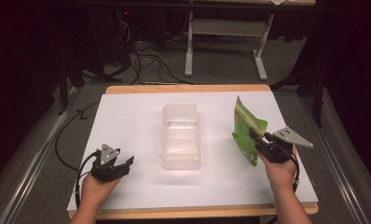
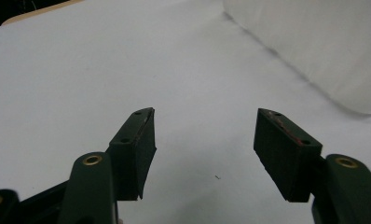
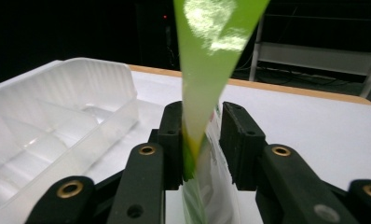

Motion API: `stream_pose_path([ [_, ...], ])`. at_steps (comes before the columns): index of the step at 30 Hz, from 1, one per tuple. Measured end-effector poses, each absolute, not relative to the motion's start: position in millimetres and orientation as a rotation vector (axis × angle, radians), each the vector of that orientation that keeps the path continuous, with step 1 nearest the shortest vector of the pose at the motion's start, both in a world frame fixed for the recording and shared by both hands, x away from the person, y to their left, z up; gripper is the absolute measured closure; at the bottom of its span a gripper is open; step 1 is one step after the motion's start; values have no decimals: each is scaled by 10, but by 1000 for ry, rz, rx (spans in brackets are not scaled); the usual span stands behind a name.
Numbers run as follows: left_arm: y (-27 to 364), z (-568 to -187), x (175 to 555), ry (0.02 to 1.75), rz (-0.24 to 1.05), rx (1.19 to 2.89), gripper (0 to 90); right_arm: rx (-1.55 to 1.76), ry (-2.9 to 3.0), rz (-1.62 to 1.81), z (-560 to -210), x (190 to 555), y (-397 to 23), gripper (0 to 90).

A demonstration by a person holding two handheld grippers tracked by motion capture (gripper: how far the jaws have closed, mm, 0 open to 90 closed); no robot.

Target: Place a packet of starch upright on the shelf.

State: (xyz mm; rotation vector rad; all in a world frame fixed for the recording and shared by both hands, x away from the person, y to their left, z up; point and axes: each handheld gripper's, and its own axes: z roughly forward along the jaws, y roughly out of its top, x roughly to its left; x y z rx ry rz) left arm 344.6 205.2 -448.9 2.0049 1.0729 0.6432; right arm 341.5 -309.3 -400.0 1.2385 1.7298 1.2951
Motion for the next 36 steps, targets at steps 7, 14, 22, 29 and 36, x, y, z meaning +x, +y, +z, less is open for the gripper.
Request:
stream_pose_path([
  [7,2055,-4487,3445,1072,646,1999,391,1258,1718,1276,-3976,3416,-3094,852],
  [14,2058,-4480,3441,1071,645,1997,391,1245,1731,1275,-3954,3415,-3115,871],
  [22,2057,-4480,3441,1070,648,1999,392,1254,1695,1316,-3899,3362,-3168,868],
  [29,2052,-4479,3438,1068,648,2000,391,1275,1674,1354,-3911,3359,-3214,739],
  [36,2051,-4480,3438,1066,647,2003,391,1289,1714,1304,-3932,3437,-3154,793],
])
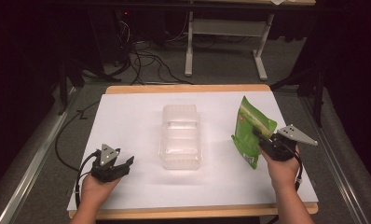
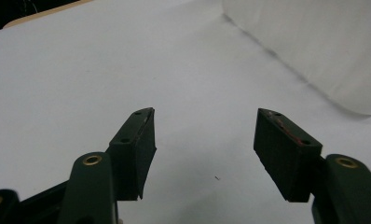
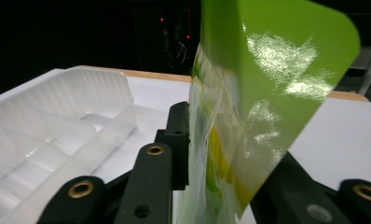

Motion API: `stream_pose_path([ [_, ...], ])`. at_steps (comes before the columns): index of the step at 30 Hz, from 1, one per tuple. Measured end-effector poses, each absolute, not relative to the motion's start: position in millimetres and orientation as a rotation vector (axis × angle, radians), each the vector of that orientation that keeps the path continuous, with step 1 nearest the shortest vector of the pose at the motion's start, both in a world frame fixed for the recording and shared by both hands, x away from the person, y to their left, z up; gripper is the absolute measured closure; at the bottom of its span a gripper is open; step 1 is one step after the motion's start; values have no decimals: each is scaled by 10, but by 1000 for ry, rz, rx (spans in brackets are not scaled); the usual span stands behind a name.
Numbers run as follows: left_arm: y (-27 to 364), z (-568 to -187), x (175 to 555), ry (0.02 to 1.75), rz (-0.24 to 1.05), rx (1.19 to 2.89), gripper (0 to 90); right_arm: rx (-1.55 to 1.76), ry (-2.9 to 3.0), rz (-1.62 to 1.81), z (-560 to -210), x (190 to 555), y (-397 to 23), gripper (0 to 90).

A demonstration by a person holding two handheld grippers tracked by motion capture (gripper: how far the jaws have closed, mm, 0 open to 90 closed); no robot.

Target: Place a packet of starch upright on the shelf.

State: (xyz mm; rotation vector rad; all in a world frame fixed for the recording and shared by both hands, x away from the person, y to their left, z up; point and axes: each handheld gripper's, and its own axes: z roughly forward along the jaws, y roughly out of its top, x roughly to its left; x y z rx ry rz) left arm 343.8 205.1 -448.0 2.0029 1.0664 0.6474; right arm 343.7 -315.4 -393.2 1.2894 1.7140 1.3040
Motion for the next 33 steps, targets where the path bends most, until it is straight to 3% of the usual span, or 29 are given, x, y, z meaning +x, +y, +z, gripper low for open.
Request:
stream_pose_path([
  [1,2053,-4481,3439,1068,647,2003,391,1289,1714,1304,-3932,3437,-3154,793],
  [2,2052,-4485,3442,1070,646,2003,391,1288,1735,1291,-3930,3455,-3140,869],
  [17,2019,-4480,3427,1053,644,1997,392,1079,1798,1430,-3658,3331,-2992,877],
  [33,2053,-4473,3430,1052,645,1993,391,867,1915,1636,-3352,3445,-2534,877],
])
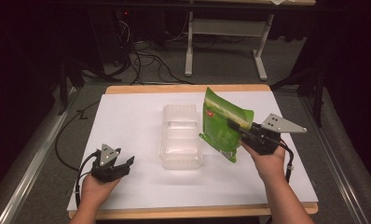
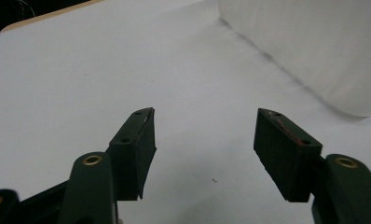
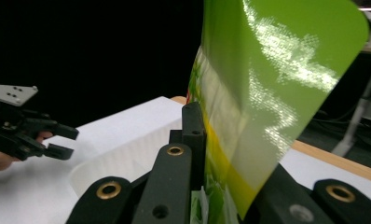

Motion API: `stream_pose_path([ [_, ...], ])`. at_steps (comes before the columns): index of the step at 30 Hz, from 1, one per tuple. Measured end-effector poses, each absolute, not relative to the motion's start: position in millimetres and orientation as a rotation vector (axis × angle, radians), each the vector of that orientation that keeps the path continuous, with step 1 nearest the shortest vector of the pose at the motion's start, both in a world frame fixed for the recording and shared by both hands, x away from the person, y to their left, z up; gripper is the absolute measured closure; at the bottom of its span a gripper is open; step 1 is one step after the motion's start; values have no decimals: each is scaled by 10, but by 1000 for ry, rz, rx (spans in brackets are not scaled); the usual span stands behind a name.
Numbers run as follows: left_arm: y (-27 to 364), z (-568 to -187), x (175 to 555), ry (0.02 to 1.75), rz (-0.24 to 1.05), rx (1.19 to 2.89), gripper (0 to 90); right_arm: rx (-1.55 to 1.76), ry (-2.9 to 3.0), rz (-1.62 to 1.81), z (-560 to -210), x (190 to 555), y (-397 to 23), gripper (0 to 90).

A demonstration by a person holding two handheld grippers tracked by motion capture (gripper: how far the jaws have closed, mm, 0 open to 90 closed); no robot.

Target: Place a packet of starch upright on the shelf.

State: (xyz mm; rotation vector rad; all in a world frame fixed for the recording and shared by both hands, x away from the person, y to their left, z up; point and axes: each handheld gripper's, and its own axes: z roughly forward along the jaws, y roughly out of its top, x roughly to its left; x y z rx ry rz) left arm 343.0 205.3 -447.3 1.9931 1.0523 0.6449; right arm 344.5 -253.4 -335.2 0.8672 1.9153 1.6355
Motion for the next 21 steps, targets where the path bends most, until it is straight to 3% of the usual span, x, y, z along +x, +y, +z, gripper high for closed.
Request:
stream_pose_path([
  [21,2044,-4474,3418,1074,646,1983,388,670,2097,1750,-3311,3768,-1812,877],
])
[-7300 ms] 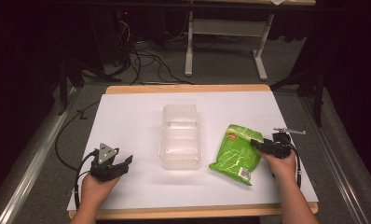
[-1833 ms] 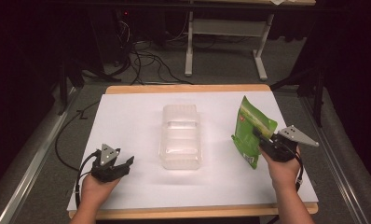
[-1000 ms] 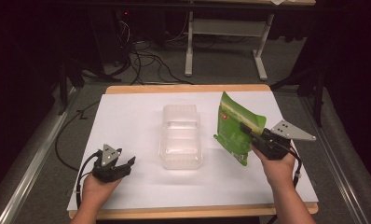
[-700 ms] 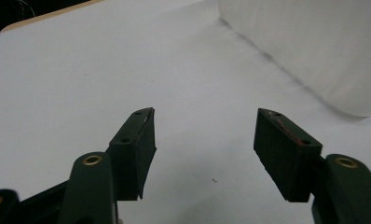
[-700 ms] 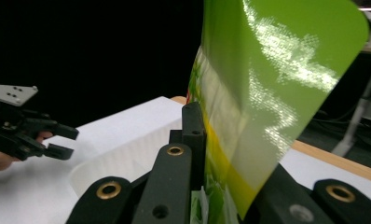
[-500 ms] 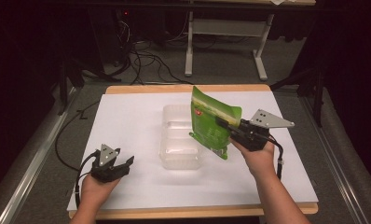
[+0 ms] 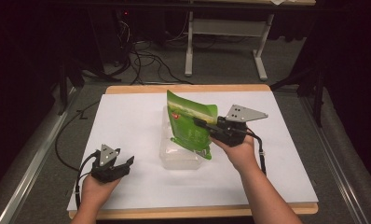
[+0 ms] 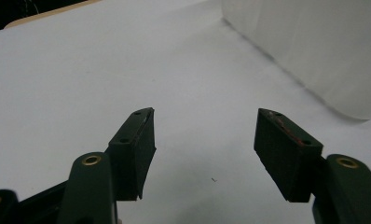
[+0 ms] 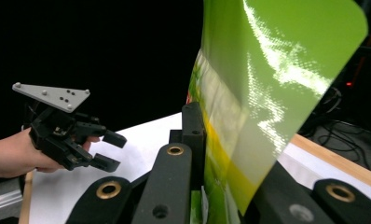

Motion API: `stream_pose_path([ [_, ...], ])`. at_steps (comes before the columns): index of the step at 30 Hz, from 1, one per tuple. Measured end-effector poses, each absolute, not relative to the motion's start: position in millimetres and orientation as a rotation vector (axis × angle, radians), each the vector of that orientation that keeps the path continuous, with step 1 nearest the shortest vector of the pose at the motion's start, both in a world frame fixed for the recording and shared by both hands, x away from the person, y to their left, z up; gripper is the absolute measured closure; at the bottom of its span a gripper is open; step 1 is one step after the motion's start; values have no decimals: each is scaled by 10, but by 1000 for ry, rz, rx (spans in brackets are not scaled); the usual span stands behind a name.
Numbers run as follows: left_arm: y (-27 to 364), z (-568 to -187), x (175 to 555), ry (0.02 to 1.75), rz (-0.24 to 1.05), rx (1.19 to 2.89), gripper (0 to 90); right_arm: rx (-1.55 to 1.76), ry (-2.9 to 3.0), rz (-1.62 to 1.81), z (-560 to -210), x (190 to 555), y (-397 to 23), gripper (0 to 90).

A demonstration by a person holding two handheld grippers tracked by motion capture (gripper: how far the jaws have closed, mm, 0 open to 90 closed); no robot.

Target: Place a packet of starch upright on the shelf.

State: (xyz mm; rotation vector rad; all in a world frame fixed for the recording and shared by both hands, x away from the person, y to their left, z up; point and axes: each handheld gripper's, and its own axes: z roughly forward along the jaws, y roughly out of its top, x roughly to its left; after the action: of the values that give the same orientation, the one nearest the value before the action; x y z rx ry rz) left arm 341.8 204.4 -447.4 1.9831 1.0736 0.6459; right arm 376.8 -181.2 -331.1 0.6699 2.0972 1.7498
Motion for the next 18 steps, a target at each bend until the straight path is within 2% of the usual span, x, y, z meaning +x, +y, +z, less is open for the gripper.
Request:
stream_pose_path([
  [10,2045,-4473,3415,1077,649,1975,388,622,2197,1728,-3399,3951,-1601,877],
  [18,2063,-4472,3418,1078,648,1975,387,599,2246,1756,-3385,4180,-1656,877],
])
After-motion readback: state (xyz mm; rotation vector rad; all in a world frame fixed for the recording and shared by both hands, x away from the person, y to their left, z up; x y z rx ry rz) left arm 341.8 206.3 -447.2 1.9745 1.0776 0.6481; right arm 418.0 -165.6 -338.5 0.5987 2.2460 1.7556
